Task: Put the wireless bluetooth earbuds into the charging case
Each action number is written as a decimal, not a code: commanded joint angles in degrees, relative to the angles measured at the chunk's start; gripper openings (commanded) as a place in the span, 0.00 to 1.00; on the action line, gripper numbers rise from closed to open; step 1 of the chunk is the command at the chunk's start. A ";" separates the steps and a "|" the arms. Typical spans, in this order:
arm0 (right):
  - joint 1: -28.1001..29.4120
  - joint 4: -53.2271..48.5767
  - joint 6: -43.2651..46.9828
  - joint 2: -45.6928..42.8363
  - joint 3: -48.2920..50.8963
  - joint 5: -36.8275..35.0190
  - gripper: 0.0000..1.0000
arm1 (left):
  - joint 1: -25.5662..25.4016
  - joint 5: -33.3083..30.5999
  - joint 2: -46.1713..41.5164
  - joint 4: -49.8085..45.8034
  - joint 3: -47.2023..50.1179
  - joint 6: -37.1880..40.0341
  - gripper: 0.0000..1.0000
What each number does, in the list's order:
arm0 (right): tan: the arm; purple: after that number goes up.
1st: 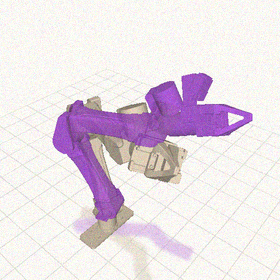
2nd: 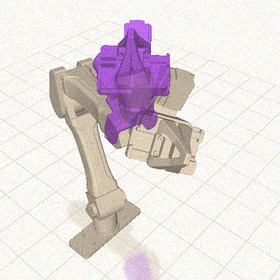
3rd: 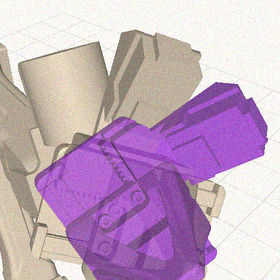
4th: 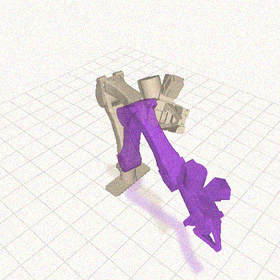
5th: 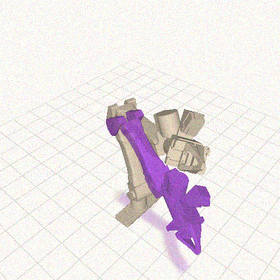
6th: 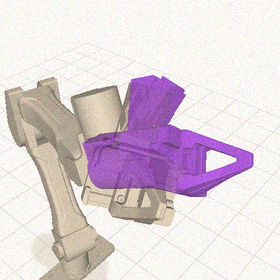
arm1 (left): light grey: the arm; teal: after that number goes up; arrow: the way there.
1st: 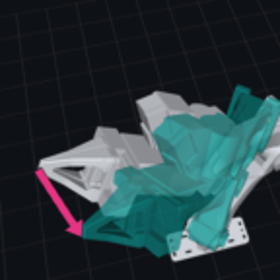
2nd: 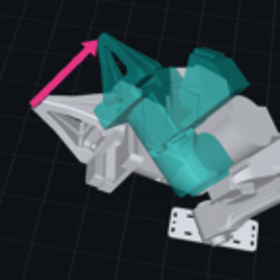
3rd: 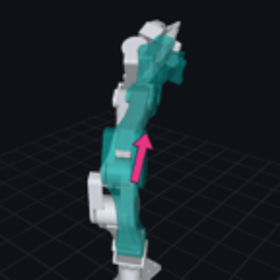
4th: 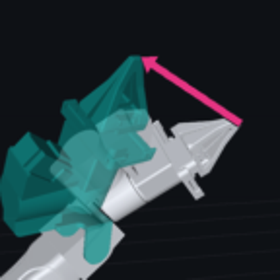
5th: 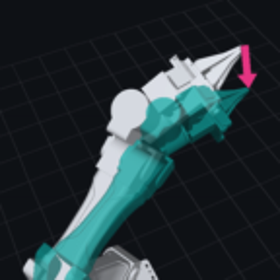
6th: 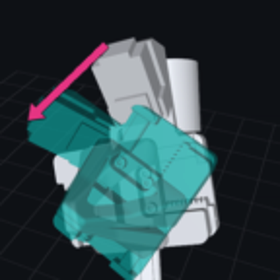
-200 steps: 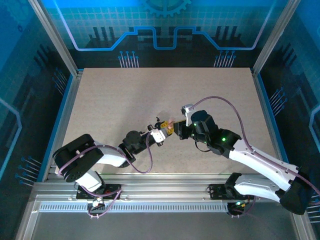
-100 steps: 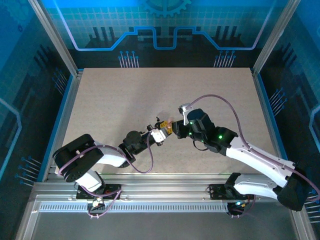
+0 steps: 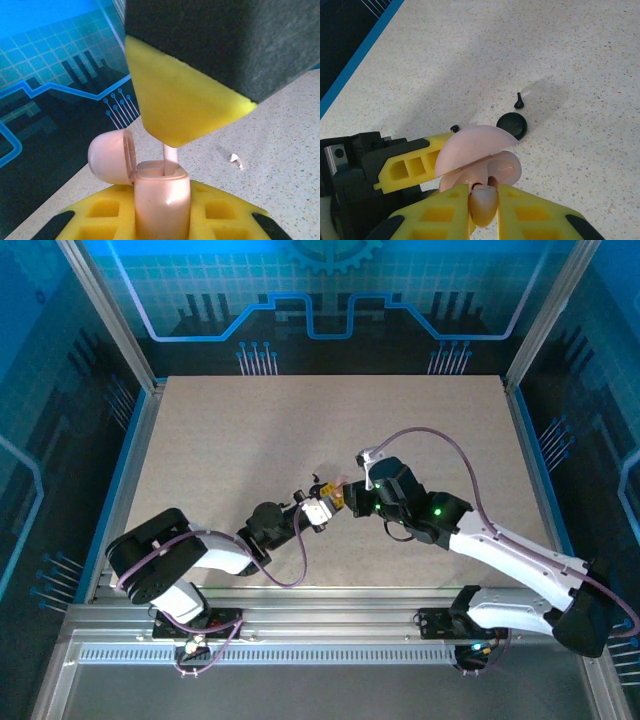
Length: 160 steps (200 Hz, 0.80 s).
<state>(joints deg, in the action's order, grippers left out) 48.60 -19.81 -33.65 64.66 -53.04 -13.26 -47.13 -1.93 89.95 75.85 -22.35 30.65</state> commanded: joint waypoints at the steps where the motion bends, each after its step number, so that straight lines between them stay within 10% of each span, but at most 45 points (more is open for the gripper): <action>1: -0.05 -2.50 -0.11 -1.68 -1.32 -2.88 0.19 | -0.94 0.79 -1.17 4.49 0.68 1.68 0.14; 160: -0.09 1.55 -1.46 2.12 -1.35 3.19 0.20 | -1.34 0.46 -2.31 4.48 0.16 -1.06 0.14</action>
<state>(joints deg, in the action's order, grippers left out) 48.53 -18.28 -33.93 65.67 -53.06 -11.94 -47.64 -2.79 89.93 75.85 -21.91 31.44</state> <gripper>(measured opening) 0.199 0.205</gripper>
